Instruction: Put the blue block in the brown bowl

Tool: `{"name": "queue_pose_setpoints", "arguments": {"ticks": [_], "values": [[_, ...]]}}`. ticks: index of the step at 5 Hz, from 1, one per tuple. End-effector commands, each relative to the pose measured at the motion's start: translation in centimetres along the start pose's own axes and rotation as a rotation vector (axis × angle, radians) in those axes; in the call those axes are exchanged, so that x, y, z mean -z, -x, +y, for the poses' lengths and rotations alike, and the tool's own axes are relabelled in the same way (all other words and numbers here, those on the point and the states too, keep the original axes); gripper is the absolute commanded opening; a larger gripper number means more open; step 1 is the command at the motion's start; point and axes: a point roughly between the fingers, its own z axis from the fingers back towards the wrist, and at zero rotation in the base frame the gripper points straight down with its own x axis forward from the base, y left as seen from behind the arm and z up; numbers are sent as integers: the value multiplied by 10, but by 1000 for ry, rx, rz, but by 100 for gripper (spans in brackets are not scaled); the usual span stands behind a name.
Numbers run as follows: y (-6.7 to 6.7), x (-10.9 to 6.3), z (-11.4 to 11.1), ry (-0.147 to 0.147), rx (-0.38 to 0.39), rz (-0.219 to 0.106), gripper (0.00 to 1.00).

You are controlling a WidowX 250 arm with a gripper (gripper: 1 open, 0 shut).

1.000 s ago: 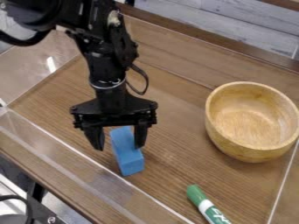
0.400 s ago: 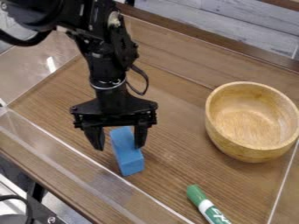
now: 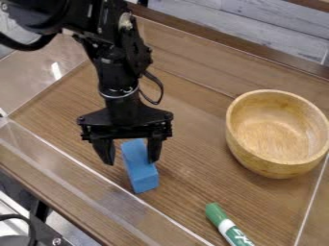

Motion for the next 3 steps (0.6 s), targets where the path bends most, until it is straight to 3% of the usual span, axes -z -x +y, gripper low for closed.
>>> {"name": "queue_pose_setpoints", "arguments": {"ticks": [1, 3], "values": [[-7, 0, -1, 14, -17, -26, 100], [-7, 15, -1, 18, -32, -25, 100]]}}
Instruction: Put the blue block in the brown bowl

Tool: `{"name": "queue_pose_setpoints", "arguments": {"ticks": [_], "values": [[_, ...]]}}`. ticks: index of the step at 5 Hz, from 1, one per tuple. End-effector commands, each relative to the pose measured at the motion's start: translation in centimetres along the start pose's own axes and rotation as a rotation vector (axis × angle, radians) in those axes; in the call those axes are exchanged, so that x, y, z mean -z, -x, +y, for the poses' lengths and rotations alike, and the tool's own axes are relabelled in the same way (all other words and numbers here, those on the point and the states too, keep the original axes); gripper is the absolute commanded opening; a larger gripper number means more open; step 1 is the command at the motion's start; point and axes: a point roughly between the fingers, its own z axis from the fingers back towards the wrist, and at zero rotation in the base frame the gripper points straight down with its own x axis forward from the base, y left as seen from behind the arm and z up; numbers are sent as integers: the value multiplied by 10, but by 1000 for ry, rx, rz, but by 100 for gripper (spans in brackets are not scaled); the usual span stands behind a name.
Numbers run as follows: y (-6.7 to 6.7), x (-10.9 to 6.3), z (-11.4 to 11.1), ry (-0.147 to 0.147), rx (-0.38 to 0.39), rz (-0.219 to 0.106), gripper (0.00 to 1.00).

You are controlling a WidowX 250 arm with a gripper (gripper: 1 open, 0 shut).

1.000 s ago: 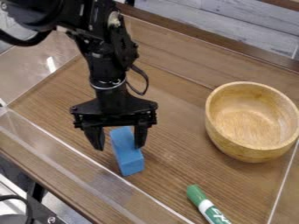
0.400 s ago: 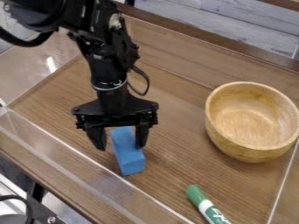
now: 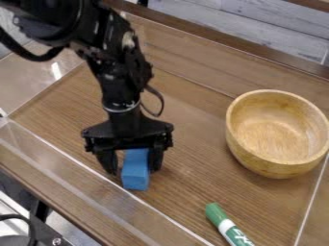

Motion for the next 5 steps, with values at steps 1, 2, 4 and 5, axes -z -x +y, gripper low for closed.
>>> {"name": "queue_pose_setpoints", "arguments": {"ticks": [1, 2, 4, 5], "values": [[-7, -4, -2, 18, -5, -29, 0], [-7, -9, -2, 10, 24, -28, 0], [-8, -24, -3, -5, 81, -27, 0], [-9, -35, -4, -8, 93, -29, 0]]}}
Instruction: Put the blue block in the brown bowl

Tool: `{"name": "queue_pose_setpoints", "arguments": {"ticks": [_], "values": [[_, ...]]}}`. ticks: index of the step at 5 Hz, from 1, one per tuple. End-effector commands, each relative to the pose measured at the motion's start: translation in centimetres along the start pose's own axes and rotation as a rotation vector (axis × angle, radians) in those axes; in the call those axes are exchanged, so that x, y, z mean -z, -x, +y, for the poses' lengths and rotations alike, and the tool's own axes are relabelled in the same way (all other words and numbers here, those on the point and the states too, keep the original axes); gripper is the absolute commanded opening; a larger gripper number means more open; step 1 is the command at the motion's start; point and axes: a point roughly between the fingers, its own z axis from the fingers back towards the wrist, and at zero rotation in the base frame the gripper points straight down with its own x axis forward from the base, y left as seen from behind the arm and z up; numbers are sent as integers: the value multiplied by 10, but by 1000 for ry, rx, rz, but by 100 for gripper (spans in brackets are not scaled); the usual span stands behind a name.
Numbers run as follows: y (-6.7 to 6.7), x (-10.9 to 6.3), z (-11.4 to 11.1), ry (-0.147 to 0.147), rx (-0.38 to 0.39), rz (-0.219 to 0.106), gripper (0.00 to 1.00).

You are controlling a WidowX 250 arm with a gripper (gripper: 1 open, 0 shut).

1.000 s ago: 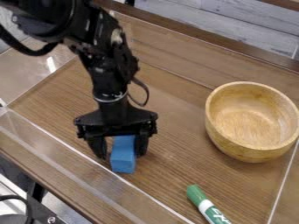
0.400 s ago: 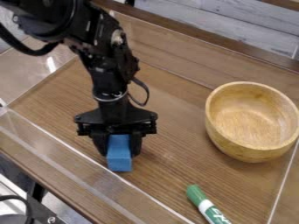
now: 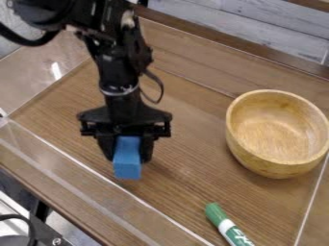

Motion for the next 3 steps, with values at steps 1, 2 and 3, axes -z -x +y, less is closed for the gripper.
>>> {"name": "queue_pose_setpoints", "arguments": {"ticks": [1, 2, 3], "values": [[-18, -43, -8, 35, 17, -80, 0], [-30, -75, -13, 56, 73, -115, 0], [-42, -105, -19, 80, 128, -140, 0]]}}
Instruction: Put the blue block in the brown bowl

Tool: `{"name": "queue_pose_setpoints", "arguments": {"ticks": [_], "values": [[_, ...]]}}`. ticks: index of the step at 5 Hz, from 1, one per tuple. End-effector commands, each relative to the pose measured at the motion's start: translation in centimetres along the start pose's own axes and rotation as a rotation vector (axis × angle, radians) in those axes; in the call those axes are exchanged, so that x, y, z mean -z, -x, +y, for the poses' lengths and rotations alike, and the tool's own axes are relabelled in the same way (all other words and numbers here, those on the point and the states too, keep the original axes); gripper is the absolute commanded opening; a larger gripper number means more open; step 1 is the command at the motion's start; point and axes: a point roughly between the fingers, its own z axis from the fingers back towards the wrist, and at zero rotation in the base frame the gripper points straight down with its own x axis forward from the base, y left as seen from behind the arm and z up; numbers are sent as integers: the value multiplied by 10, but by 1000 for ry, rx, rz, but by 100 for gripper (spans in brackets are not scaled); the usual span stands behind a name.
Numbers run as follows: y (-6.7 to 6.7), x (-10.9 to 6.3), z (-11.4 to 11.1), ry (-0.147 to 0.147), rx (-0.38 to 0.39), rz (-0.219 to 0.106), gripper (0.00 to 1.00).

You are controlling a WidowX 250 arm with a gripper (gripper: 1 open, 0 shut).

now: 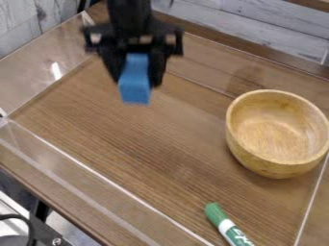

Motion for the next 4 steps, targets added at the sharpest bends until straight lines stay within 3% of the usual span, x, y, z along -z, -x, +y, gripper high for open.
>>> {"name": "queue_pose_setpoints", "arguments": {"ticks": [1, 2, 4], "values": [[-24, -38, -9, 46, 44, -72, 0], [-34, -51, -15, 69, 89, -89, 0], [-48, -40, -11, 53, 131, -142, 0]]}}
